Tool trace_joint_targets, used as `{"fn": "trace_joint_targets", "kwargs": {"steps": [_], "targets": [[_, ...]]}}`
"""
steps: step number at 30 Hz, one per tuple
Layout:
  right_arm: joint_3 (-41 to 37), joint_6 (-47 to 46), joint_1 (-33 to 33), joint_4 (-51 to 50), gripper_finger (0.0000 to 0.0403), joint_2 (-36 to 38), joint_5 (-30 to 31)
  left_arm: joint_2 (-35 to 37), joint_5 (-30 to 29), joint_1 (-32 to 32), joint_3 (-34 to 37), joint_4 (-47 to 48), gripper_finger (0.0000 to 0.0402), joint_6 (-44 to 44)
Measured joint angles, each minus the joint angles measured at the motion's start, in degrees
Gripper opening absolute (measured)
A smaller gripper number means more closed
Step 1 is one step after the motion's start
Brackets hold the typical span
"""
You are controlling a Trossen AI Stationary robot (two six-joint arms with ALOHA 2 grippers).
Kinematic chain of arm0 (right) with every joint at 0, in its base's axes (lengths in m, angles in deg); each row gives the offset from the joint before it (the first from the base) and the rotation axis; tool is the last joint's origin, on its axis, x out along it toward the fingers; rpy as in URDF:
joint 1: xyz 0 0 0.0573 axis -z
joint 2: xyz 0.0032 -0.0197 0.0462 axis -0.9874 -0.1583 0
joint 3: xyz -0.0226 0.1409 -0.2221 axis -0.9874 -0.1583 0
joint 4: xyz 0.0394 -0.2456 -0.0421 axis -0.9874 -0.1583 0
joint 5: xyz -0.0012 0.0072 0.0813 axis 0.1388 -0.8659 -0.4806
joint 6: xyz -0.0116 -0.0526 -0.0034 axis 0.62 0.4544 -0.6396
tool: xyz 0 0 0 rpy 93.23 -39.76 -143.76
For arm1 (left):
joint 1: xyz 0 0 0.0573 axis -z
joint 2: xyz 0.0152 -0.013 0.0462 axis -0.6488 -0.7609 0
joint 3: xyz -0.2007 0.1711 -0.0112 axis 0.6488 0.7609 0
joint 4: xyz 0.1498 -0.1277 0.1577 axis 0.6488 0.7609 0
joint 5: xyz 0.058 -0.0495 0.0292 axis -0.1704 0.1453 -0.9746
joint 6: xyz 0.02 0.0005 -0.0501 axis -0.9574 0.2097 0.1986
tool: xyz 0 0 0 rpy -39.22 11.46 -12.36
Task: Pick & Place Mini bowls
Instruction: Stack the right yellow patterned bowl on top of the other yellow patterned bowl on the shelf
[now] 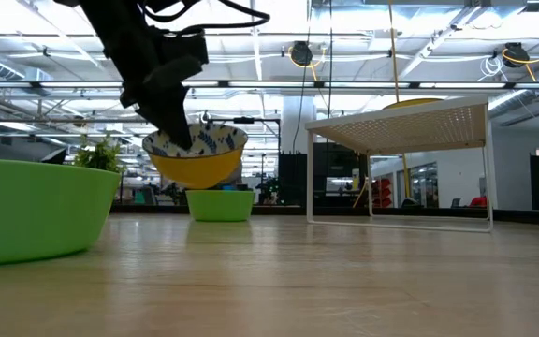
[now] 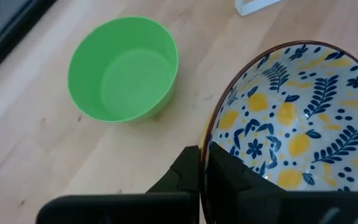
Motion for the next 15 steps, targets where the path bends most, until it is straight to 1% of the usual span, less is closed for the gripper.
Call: {"fn": "trace_joint_targets", "kwargs": {"steps": [4,9,15], "targets": [[0.0,0.0,-0.01,0.0,0.0139,0.0,0.0,0.02,-0.48,0.38,0.0,-0.03,0.0016,-0.37],[0.0,0.0,0.0,0.0,0.0139,0.0,0.0,0.02,-0.7,0.37,0.0,-0.55,0.001,-1.14],[0.0,0.0,0.0,0.0,0.0139,0.0,0.0,0.04,-4.62,1.33,-0.07,-1.88,0.0012,-5.16]]}}
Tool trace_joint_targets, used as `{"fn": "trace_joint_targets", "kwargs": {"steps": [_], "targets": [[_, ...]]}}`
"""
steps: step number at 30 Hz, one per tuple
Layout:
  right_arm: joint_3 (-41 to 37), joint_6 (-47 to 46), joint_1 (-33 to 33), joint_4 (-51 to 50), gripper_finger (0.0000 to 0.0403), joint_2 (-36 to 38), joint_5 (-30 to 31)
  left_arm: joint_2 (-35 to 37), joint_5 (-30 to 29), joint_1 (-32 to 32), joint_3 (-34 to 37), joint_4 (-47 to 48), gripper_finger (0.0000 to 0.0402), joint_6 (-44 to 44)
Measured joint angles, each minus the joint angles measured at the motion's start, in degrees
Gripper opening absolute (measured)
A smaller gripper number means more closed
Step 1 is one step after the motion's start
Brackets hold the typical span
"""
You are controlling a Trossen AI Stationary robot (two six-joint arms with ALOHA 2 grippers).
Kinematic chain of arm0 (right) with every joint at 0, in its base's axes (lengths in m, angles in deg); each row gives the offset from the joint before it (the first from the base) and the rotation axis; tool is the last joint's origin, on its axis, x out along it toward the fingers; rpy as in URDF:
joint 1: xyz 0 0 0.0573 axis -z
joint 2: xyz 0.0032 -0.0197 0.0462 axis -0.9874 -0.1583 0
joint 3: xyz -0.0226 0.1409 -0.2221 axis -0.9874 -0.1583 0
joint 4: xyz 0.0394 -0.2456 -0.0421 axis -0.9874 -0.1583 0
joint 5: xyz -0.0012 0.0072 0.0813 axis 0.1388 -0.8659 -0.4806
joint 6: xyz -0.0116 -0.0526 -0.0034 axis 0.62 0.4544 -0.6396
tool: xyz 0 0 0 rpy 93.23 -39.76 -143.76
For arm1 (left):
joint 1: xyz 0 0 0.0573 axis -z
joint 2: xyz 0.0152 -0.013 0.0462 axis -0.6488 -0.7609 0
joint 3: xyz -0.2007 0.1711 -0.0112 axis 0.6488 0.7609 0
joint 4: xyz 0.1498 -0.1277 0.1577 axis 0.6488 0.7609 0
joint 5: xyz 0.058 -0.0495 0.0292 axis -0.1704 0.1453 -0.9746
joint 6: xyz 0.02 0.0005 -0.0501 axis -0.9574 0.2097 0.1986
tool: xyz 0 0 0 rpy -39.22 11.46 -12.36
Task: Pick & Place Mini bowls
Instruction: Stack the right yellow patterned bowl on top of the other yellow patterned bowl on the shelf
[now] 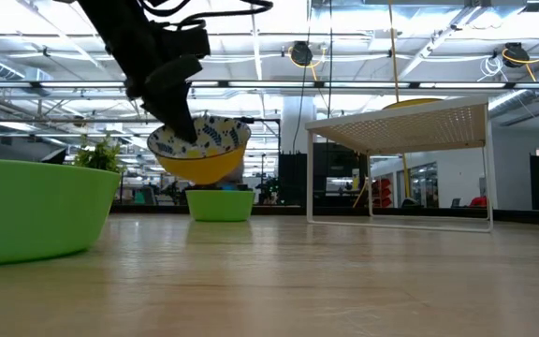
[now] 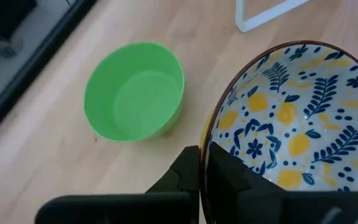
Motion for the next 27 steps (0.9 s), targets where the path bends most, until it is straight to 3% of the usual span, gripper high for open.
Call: {"fn": "trace_joint_targets", "kwargs": {"steps": [6,12,24,27], "targets": [[0.0,0.0,0.0,0.0,0.0139,0.0,0.0,0.02,-4.69,2.39,0.0,-3.94,0.001,-6.58],[0.0,-0.42,0.0,0.0,0.0139,0.01,0.0,0.02,-13.26,4.64,0.0,-7.5,0.0013,-14.83],[0.0,-8.62,0.0,0.44,0.0139,-0.1,-0.08,0.04,-28.61,5.85,-5.37,-13.11,0.0014,-36.52],[0.0,-11.01,0.0,0.52,0.0139,-1.07,-3.06,0.07,-31.62,6.57,-5.62,-17.22,0.001,-43.27]]}}
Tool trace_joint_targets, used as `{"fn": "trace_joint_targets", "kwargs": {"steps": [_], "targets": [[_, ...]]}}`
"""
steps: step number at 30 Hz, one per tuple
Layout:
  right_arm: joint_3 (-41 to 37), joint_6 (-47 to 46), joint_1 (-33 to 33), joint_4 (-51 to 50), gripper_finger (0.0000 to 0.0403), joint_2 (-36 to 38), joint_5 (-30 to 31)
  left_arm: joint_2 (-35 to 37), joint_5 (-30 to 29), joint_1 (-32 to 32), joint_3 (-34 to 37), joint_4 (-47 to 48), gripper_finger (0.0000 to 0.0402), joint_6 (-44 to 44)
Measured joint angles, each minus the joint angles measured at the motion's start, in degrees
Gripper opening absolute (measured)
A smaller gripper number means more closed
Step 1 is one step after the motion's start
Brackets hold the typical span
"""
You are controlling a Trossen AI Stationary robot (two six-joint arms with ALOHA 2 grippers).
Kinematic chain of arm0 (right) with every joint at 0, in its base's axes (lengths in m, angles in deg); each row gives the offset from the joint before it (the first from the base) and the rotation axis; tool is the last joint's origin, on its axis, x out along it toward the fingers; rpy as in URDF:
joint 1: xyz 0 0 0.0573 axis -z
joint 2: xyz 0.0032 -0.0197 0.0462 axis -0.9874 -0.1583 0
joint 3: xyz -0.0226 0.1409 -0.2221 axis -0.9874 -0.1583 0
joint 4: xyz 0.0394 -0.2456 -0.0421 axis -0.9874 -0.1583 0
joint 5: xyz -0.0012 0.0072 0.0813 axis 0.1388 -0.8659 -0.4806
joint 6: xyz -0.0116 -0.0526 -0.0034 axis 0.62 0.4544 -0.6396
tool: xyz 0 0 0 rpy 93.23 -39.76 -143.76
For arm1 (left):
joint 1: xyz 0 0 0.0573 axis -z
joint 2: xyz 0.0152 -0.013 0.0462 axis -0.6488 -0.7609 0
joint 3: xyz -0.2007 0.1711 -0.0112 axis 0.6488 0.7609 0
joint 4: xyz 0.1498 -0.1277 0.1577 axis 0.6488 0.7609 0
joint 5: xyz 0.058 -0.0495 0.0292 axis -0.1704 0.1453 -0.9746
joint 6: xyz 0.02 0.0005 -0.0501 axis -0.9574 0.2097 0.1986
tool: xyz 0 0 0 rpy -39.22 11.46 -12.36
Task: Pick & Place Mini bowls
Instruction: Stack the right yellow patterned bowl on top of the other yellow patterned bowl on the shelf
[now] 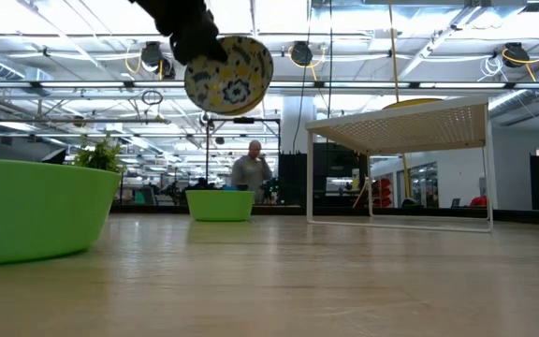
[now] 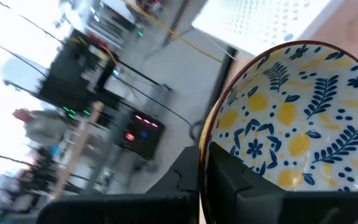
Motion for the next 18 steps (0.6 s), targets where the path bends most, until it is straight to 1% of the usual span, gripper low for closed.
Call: {"fn": "trace_joint_targets", "kwargs": {"steps": [2,5,7,9,12,15,18], "targets": [[0.0,-0.82,0.0,0.62,0.0139,-1.12,-5.06,0.0,-1.37,0.37,0.0,-2.25,0.001,-2.99],[0.0,-0.5,0.0,4.4,0.0139,-4.06,-12.63,0.0,-2.8,0.66,0.0,-4.48,0.0011,-6.42],[0.0,0.92,-0.01,6.97,0.0139,-6.78,-15.01,0.0,-4.08,0.75,0.0,-5.54,0.0012,-8.89],[0.0,3.62,-0.02,9.75,0.0139,-10.03,-13.5,0.0,-5.58,0.75,0.0,-6.74,0.0011,-11.35],[0.0,7.65,0.37,16.34,0.0139,-15.46,-6.1,0.0,-7.91,0.75,0.0,-8.87,0.001,-14.82],[0.0,12.06,1.81,24.59,0.0139,-20.49,1.5,0.0,-8.6,0.75,0.0,-11.15,0.001,-18.16],[0.0,15.42,3.92,31.6,0.0139,-23.99,5.1,0.0,-9.88,0.75,0.0,-13.45,0.001,-21.61]]}}
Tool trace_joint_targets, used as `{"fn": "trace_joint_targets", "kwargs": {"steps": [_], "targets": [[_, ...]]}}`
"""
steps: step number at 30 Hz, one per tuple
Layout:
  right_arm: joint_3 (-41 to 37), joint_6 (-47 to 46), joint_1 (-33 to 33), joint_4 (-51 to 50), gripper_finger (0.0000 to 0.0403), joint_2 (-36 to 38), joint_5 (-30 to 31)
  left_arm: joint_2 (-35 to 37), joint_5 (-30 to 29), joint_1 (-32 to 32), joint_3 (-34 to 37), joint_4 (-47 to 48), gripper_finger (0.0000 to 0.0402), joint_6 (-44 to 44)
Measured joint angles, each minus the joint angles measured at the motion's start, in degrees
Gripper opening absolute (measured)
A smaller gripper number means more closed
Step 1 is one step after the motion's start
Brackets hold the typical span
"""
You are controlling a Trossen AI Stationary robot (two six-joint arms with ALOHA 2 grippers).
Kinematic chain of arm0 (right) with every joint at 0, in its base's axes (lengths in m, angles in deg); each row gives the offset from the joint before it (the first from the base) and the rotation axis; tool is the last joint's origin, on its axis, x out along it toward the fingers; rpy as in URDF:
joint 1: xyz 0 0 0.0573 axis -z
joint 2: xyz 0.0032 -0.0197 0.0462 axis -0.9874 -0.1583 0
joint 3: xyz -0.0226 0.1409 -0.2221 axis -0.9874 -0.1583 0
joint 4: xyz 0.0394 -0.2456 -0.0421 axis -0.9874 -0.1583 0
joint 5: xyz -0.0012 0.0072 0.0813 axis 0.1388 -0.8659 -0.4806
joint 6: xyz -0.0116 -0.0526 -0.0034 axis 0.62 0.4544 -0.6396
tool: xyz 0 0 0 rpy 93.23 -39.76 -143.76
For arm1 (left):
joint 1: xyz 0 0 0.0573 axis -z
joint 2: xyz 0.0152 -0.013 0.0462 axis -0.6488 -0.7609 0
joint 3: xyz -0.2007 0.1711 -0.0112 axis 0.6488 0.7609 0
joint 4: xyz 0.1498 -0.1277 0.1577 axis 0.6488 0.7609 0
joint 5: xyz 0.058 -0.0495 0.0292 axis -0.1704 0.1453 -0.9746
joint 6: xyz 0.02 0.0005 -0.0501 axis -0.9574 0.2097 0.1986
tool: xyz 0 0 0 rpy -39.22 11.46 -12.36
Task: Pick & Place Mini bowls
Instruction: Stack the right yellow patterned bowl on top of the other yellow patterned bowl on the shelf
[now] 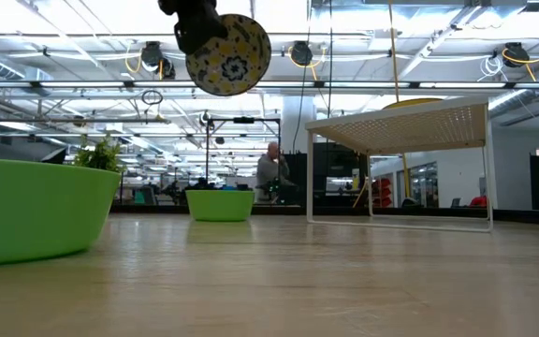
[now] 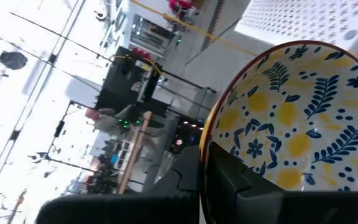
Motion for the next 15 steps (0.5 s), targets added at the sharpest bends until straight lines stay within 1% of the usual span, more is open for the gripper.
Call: {"fn": "trace_joint_targets", "kwargs": {"steps": [3,10,12,15], "targets": [[0.04,0.11,2.41,3.21,0.0139,-1.97,1.2,0.0,-1.02,0.0,0.0,-1.54,0.001,-3.03],[0.04,-4.56,9.01,2.55,0.0146,-4.41,0.29,0.0,-1.02,0.0,0.0,-4.16,0.0011,-6.41],[0.04,-6.7,10.96,0.52,0.0159,-4.94,-3.57,0.0,-1.0,0.0,0.0,-4.9,0.0011,-6.66],[0.04,-11.2,14.1,-1.45,0.0185,-5.64,-12.33,0.0,-0.91,0.0,0.0,-5.09,0.0011,-6.73]]}}
